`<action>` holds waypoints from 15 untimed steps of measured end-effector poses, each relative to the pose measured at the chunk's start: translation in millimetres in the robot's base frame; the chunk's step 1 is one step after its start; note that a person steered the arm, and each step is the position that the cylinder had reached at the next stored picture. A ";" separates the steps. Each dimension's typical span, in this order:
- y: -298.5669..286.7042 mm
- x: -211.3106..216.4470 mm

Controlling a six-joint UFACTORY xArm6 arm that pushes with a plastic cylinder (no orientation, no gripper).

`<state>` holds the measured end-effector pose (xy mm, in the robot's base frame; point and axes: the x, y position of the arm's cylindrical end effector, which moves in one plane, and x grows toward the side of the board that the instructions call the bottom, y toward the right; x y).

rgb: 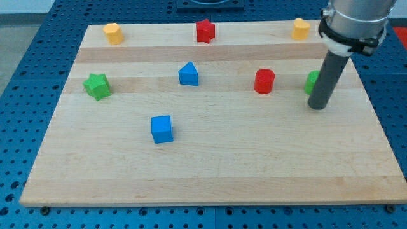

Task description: Push the blue cube to the bottom left

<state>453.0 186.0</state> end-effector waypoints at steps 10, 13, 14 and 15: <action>-318.3 51.9; -316.1 80.1; -309.9 87.9; -300.4 98.4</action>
<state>551.4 -114.4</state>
